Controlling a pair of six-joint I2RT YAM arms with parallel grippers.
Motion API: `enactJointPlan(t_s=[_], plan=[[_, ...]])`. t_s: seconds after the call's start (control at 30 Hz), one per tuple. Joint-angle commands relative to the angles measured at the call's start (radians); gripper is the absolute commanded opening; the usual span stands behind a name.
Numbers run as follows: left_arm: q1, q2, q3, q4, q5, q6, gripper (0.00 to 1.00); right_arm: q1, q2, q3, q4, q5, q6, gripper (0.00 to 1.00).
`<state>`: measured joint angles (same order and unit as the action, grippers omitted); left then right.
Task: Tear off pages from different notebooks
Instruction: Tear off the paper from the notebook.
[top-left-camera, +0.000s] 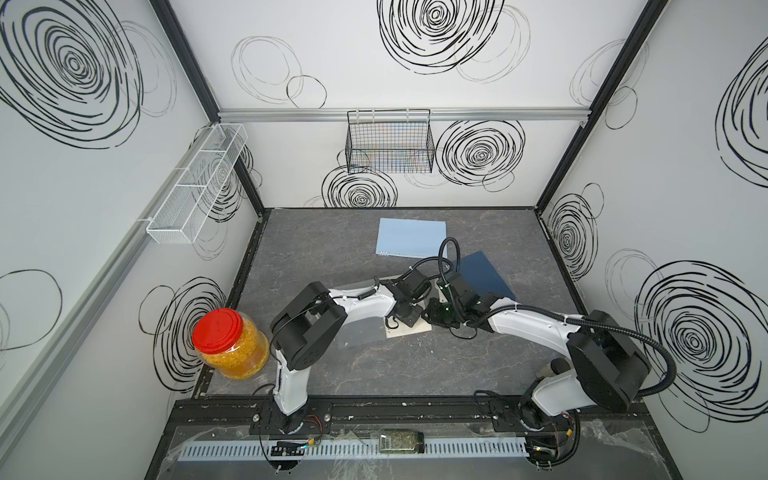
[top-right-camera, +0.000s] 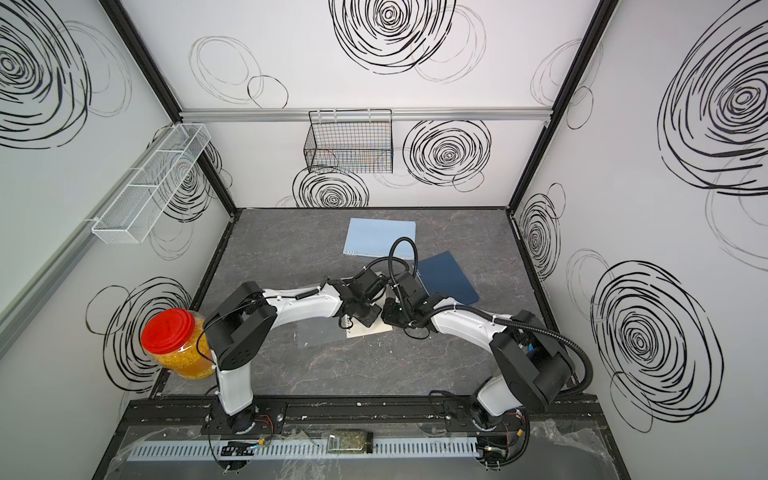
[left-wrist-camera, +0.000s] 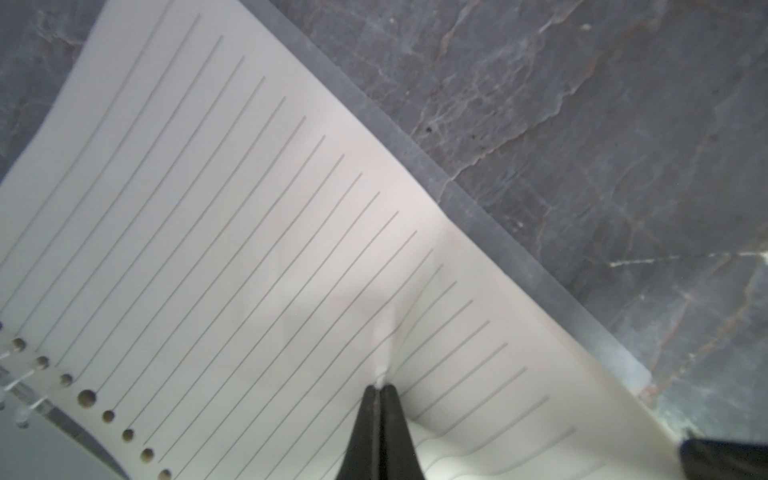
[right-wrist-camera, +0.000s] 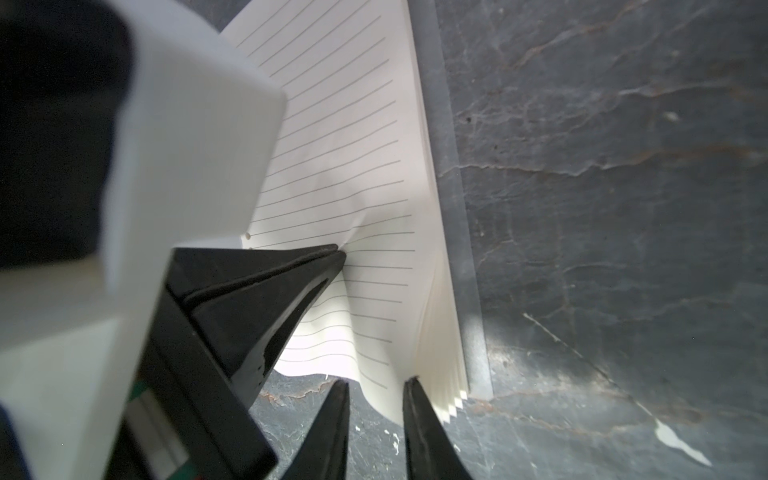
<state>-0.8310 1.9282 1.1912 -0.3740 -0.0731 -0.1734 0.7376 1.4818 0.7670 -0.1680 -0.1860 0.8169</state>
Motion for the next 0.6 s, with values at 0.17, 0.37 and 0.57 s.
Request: enactJointPlan(t_s=[0.17, 0.37, 0.57], plan=[[-0.020, 0.121, -0.071, -0.108, 0.065, -0.001, 0.00, 0.008, -0.002, -0.012, 0.003, 0.002, 0.012, 0.28], [-0.022, 0.124, -0.070, -0.109, 0.067, 0.000, 0.00, 0.008, 0.001, -0.023, 0.012, -0.001, 0.015, 0.29], [-0.025, 0.126, -0.068, -0.112, 0.065, -0.001, 0.00, 0.008, 0.001, -0.027, 0.019, -0.006, 0.016, 0.30]])
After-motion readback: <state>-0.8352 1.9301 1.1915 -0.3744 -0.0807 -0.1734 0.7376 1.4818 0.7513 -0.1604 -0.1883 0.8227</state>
